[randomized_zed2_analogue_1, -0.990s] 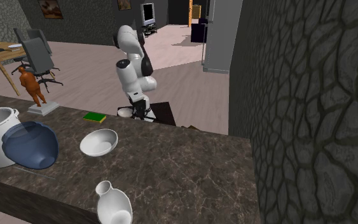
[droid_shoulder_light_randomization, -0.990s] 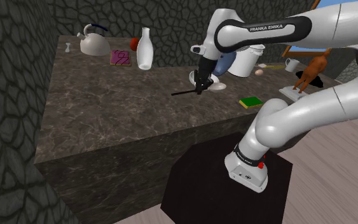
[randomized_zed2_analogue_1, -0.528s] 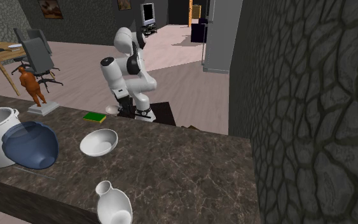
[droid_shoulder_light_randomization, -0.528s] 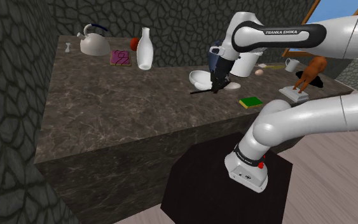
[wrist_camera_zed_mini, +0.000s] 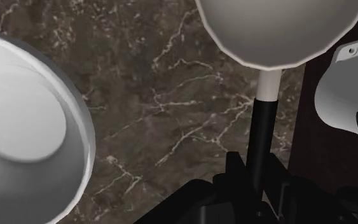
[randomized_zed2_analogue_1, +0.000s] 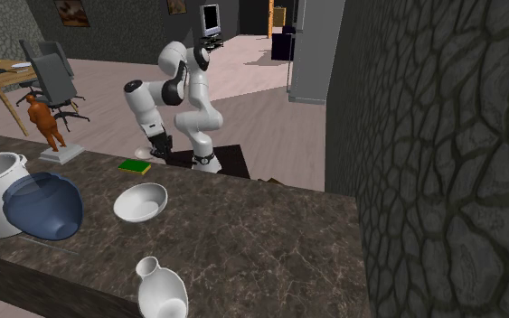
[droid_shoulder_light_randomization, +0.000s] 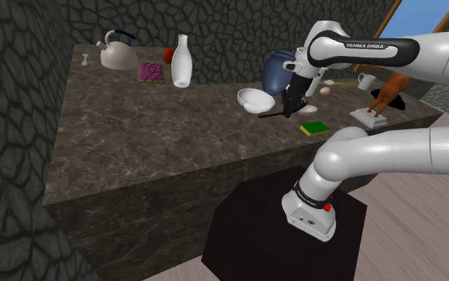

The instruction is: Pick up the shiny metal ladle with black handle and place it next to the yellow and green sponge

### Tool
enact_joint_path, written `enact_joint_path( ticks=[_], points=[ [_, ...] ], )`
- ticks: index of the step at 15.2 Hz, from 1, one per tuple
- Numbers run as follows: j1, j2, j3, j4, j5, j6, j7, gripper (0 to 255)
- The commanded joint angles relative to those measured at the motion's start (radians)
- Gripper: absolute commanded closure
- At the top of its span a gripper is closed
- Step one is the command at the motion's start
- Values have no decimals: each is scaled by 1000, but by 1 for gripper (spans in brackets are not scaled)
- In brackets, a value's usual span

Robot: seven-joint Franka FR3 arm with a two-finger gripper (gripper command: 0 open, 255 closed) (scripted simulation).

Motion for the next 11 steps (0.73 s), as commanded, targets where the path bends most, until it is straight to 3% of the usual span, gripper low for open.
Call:
enact_joint_path(
  ticks=[1,11],
  points=[
    [-8,1,-13,-25,-13,25,-9,255],
    [-18,56,-63,-129,-51,183,-20,255]
  ],
)
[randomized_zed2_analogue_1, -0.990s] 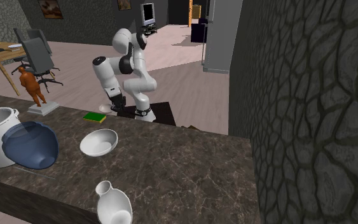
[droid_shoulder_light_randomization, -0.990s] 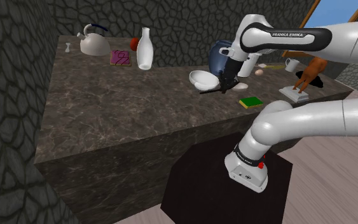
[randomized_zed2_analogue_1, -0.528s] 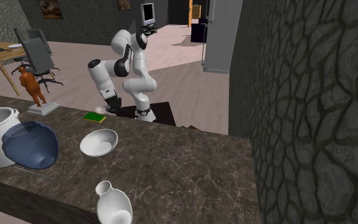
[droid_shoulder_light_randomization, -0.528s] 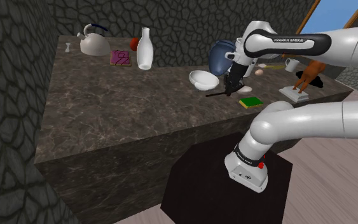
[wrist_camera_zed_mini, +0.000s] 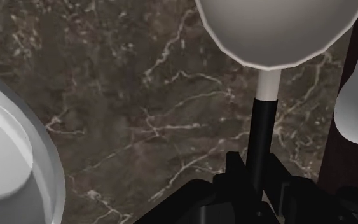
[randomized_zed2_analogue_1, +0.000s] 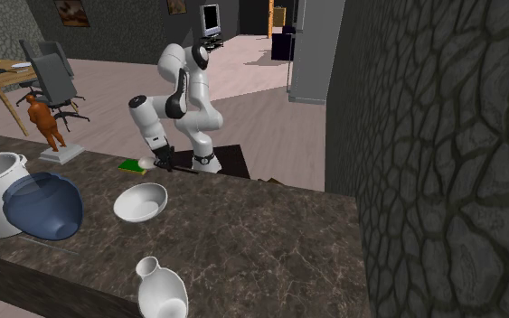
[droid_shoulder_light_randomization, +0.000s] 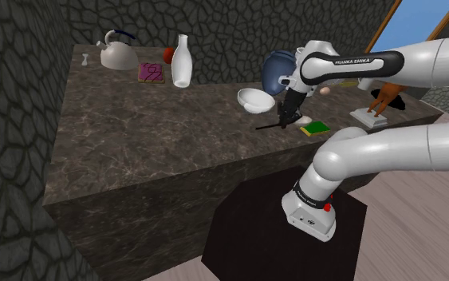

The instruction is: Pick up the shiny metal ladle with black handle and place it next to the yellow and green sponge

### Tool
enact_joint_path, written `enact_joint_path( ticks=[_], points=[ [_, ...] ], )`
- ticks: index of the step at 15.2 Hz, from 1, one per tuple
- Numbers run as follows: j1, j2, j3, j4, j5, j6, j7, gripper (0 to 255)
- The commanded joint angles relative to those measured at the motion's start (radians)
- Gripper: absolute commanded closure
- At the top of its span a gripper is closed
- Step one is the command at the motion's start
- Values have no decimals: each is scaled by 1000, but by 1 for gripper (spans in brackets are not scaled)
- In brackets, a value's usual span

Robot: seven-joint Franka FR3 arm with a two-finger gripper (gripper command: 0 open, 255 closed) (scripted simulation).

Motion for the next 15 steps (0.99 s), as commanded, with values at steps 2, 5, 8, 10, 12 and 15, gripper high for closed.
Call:
enact_joint_path(
  ticks=[2,5,8,10,12,15],
  points=[
    [-1,25,-16,-25,-11,50,-4,255],
    [-1,54,-34,-51,-22,104,-9,255],
    [-1,65,-40,-60,-25,123,-10,255],
    [-1,65,-40,-60,-25,124,-10,255],
    [-1,65,-40,-60,-25,124,-10,255],
    [-1,65,-40,-60,-25,123,-10,0]
  ],
)
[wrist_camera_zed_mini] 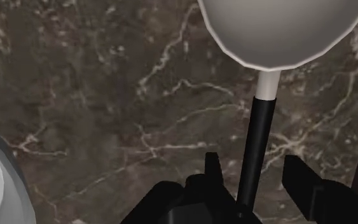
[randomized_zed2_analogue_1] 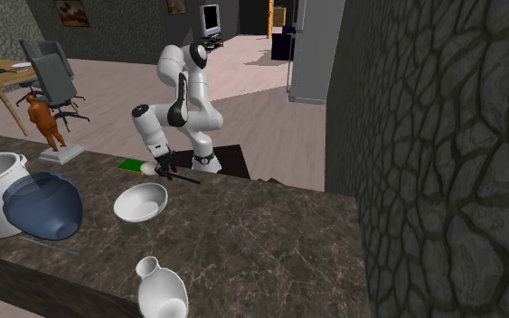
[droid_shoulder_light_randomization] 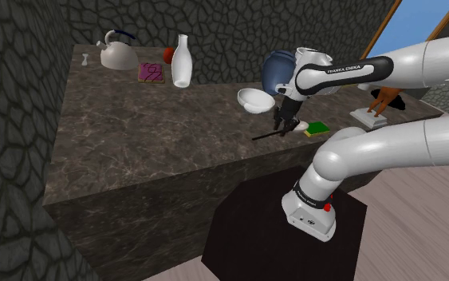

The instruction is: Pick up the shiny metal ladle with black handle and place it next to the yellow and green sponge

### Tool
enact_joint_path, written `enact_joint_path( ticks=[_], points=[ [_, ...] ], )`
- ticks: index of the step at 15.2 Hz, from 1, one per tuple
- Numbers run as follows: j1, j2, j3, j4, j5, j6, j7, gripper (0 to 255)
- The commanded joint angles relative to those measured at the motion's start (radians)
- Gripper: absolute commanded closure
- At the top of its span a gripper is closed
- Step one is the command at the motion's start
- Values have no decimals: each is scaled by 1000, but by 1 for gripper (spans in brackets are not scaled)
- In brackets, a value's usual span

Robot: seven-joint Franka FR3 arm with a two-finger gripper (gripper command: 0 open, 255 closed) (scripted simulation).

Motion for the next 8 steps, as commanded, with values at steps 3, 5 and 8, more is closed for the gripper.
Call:
enact_joint_path(
  ticks=[3,5,8],
  points=[
    [0,0,0,0,0,0,0,0],
    [0,0,0,0,0,0,0,0],
    [2,-51,31,77,24,-126,0,0]
  ],
)
